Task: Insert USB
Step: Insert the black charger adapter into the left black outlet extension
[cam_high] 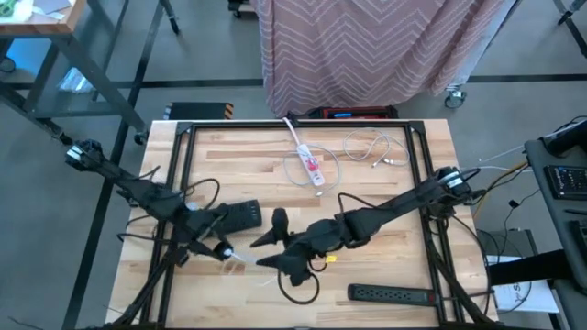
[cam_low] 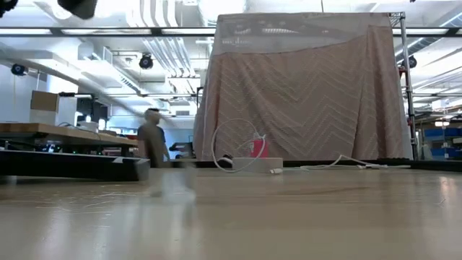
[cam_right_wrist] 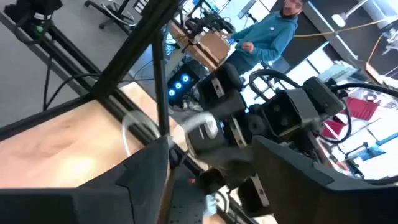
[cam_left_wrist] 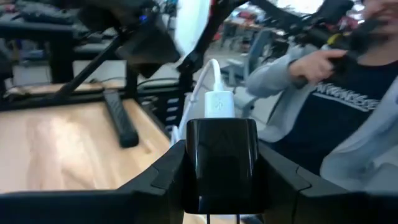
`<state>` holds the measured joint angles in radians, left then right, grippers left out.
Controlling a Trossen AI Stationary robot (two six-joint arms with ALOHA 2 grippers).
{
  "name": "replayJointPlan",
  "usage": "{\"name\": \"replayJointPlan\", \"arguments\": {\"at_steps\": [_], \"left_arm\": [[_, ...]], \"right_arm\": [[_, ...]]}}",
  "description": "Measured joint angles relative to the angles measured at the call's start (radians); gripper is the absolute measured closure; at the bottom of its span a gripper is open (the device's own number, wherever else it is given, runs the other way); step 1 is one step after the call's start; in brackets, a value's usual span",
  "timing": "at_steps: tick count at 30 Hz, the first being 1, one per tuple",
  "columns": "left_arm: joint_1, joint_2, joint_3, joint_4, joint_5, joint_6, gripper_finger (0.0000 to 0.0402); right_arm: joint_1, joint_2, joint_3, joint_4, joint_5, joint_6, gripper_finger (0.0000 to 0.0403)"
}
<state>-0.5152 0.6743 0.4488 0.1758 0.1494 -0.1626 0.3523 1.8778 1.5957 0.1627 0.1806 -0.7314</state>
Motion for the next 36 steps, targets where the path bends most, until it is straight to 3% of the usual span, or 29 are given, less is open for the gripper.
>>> {"name": "replayJointPlan", "arguments": {"at_steps": [5,13,21,26,36], "left_arm": [[0.0,0.011,-0.002,0.048,0.003,0.051,0.0272],[0.0,0.17,-0.003,0.193,0.002,0.076,0.0272],[0.014,0.263,-0.003,0.316,-0.007,0.076,0.0269],[0.015,0.319,-0.003,0.402,0.0,0.076,0.0271],[0.016,0.353,0.009,0.423,-0.008,0.073,0.0269]], "right_arm": [[-0.05,0.024,0.004,0.068,-0.131,0.036,0.0156],[-0.063,0.13,0.0,0.213,-0.174,-0.022,0.0154],[-0.065,0.138,0.003,0.196,-0.269,0.044,0.0162],[-0.063,0.137,0.004,0.159,-0.288,0.045,0.0176],[-0.063,0.137,0.004,0.127,-0.284,0.035,0.0198]]}}
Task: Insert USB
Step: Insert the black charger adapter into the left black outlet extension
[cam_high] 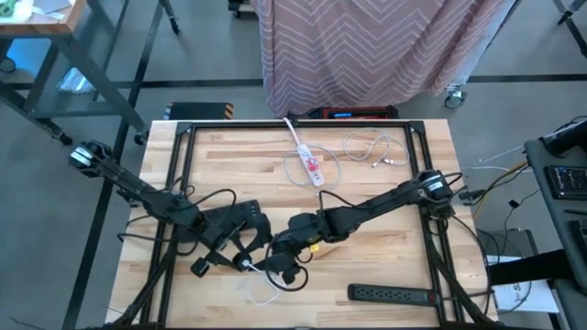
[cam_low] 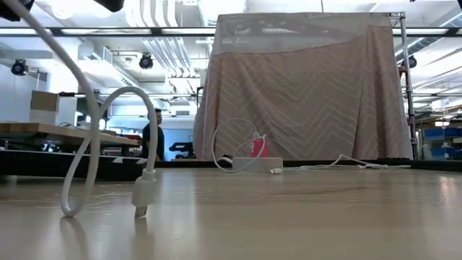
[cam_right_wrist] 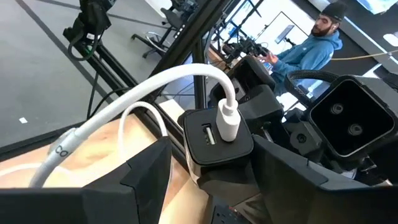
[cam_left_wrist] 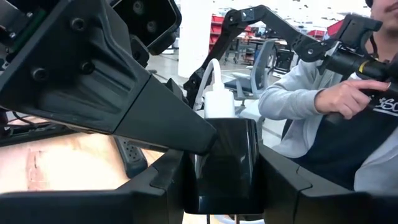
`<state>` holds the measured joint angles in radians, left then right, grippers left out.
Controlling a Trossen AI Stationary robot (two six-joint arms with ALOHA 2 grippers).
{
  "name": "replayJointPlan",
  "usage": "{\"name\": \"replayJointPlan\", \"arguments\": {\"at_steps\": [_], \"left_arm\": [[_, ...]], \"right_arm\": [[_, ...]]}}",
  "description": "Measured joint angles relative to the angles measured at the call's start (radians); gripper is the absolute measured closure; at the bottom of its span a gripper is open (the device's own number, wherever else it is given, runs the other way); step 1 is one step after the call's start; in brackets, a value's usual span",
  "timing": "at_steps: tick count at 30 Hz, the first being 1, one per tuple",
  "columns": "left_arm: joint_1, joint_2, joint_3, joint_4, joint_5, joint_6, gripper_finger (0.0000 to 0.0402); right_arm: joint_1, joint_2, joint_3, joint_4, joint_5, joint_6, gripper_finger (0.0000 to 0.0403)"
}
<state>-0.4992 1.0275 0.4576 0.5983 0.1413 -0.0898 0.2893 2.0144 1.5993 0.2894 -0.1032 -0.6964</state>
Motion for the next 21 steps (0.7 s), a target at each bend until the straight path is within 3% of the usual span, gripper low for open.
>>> {"name": "replayJointPlan", "arguments": {"at_steps": [7,14,21], "left_arm": [[0.0,0.0,0.0,0.003,-0.013,0.002,0.0262],[-0.001,0.0,0.0,0.041,-0.038,0.037,0.0258],[0.003,0.0,0.0,0.054,-0.054,0.054,0.0245]], "right_arm": [[0.0,0.0,0.0,0.0,0.008,-0.005,0.0209],[-0.011,-0.002,0.0,0.021,0.019,0.025,0.0287],[-0.016,-0.003,0.0,0.034,0.016,0.114,0.0288]]}}
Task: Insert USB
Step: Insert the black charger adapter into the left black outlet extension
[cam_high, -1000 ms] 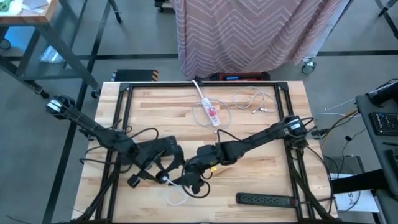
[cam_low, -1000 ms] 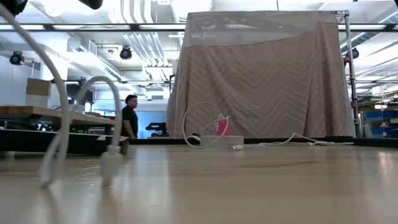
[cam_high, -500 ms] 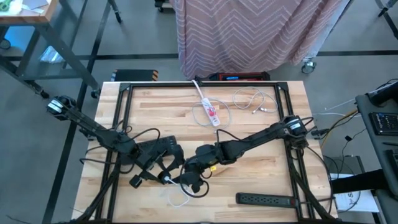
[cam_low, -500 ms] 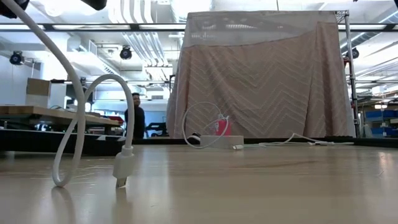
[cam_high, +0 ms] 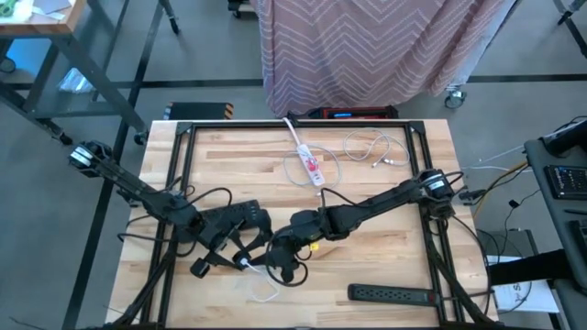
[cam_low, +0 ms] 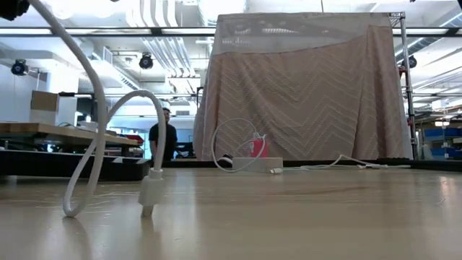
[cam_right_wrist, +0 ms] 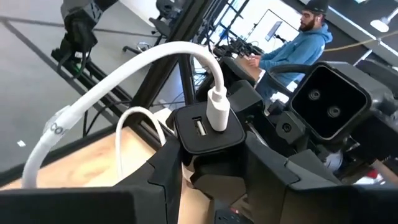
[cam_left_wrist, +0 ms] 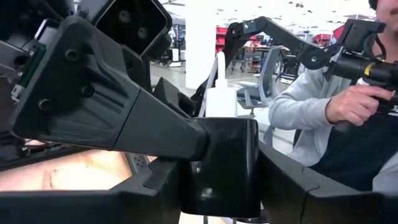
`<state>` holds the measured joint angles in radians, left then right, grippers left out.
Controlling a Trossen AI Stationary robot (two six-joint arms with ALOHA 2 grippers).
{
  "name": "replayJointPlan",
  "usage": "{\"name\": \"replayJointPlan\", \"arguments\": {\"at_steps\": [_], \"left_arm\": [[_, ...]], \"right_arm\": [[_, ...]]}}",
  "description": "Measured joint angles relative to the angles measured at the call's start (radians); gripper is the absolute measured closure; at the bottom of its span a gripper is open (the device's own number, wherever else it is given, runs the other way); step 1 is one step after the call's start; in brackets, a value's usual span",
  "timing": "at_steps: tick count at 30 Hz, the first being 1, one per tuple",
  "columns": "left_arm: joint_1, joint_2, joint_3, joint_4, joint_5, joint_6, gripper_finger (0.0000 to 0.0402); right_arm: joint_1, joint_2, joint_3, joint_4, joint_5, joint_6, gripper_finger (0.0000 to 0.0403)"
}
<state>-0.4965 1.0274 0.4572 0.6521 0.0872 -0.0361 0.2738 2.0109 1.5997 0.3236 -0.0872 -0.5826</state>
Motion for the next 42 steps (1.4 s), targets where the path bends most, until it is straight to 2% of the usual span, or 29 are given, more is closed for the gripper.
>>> {"name": "replayJointPlan", "arguments": {"at_steps": [6,11,14,16,19,23,31,37,42], "left_arm": [[0.001,-0.037,0.0,-0.051,-0.028,0.005,0.0227],[0.002,-0.088,0.0,-0.142,-0.098,0.007,0.0204],[0.004,-0.106,0.0,-0.17,-0.113,0.008,0.0196],[0.005,-0.111,0.0,-0.176,-0.115,0.007,0.0196],[0.007,-0.101,0.0,-0.181,-0.105,0.018,0.021],[0.011,-0.082,0.0,-0.181,-0.113,0.028,0.026],[0.009,-0.097,0.0,-0.193,-0.105,0.028,0.0391],[0.008,-0.102,0.0,-0.199,-0.141,0.023,0.0383],[0.007,-0.105,0.0,-0.216,-0.174,0.017,0.0382]], "right_arm": [[-0.004,-0.001,0.0,0.007,0.018,0.071,0.0288],[-0.01,-0.001,0.0,0.002,0.06,0.09,0.0291],[-0.015,-0.001,0.001,-0.001,0.076,0.093,0.0338],[-0.016,-0.001,0.001,0.002,0.068,0.091,0.0354],[-0.018,0.0,0.001,-0.006,0.039,0.072,0.0377],[-0.022,0.002,0.0,-0.018,0.026,0.067,0.0402],[-0.022,0.001,0.0,-0.028,0.053,0.026,0.0376],[-0.026,-0.002,0.001,-0.032,0.087,0.156,0.0331],[-0.03,-0.002,0.0,-0.037,0.092,0.34,0.03]]}}
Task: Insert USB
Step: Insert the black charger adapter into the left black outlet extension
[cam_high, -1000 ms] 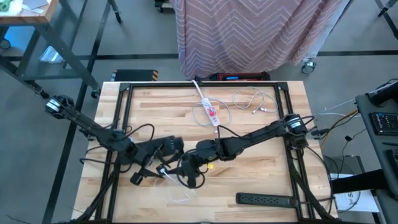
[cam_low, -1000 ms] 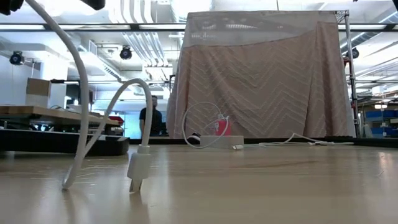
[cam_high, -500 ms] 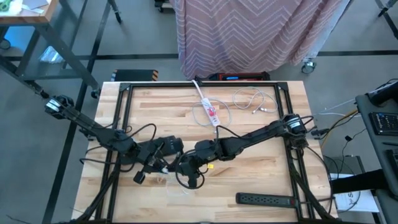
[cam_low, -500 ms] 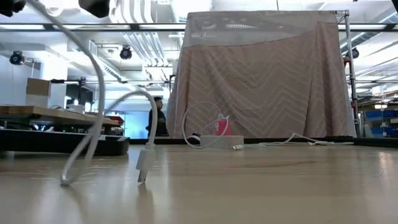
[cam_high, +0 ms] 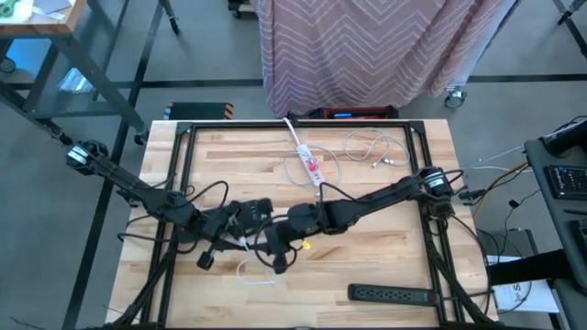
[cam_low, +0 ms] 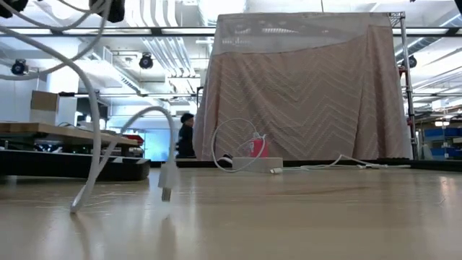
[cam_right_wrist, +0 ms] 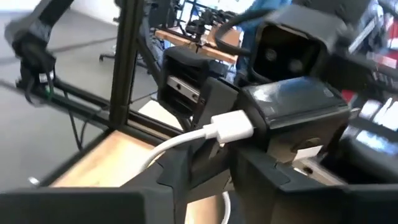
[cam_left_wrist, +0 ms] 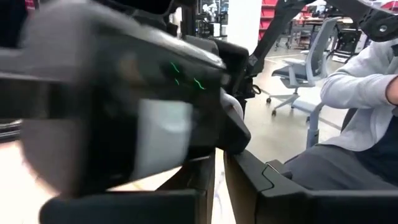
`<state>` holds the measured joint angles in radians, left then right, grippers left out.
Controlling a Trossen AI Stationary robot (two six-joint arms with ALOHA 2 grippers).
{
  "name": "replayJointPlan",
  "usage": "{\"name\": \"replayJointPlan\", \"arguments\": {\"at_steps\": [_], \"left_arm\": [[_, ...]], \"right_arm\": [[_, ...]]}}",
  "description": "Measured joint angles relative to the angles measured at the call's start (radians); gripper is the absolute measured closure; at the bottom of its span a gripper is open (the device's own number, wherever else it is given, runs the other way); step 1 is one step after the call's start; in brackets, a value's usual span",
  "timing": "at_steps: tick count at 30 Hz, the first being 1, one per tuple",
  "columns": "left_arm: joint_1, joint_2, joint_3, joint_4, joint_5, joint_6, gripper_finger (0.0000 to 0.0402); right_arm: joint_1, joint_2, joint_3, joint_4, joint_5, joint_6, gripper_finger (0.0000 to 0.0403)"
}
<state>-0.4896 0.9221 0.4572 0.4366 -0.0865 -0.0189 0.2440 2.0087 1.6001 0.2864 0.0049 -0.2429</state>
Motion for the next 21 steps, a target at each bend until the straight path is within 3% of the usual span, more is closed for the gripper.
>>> {"name": "replayJointPlan", "arguments": {"at_steps": [6,14,21], "left_arm": [[0.001,-0.032,0.0,-0.059,-0.043,-0.013,0.0378],[0.002,-0.176,0.002,-0.366,-0.236,-0.045,0.0348],[0.002,-0.273,0.002,-0.519,-0.279,-0.097,0.0306]], "right_arm": [[-0.002,0.0,0.0,-0.001,0.007,0.146,0.0273],[0.001,0.005,-0.003,-0.025,-0.013,0.227,0.0252],[-0.002,0.005,-0.003,-0.032,-0.017,0.39,0.0243]]}}
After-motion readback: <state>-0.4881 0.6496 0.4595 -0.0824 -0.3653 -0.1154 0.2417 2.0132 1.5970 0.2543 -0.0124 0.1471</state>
